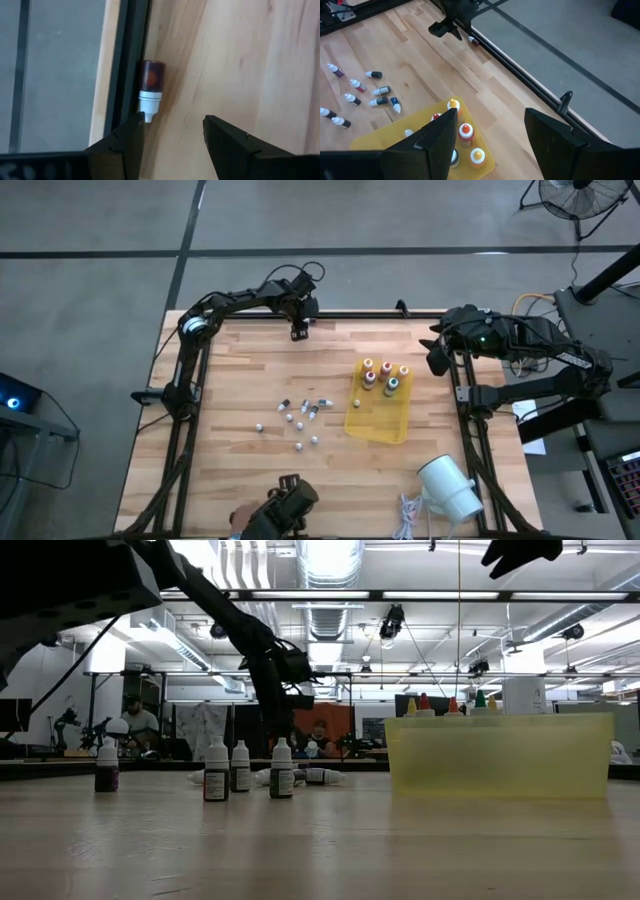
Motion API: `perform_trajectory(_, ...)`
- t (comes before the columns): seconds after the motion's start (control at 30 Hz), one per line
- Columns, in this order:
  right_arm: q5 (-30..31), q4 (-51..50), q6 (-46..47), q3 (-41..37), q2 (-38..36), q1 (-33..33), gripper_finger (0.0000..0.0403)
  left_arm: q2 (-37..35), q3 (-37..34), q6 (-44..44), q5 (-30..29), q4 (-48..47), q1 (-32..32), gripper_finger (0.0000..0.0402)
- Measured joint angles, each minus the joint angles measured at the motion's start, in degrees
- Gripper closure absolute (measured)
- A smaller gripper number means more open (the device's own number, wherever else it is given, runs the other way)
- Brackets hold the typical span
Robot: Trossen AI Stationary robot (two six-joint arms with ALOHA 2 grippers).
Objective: Pick & Place food coloring
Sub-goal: Put the small orange food coloring bottle into the yellow bin
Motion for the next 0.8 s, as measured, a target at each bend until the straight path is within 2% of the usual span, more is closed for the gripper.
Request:
perform_trajectory(0.43,0.0,-0.2,-0.1,0.0,0.0,0.0,0.0181,0.1,-0.1,0.2,1.1,1.0,0.4,0.0229)
perform_trajectory(0.8,0.0,-0.2,-0.1,0.0,0.0,0.0,0.0181,2.8,0.2,-0.8,1.9,2.1,0.5,0.0229)
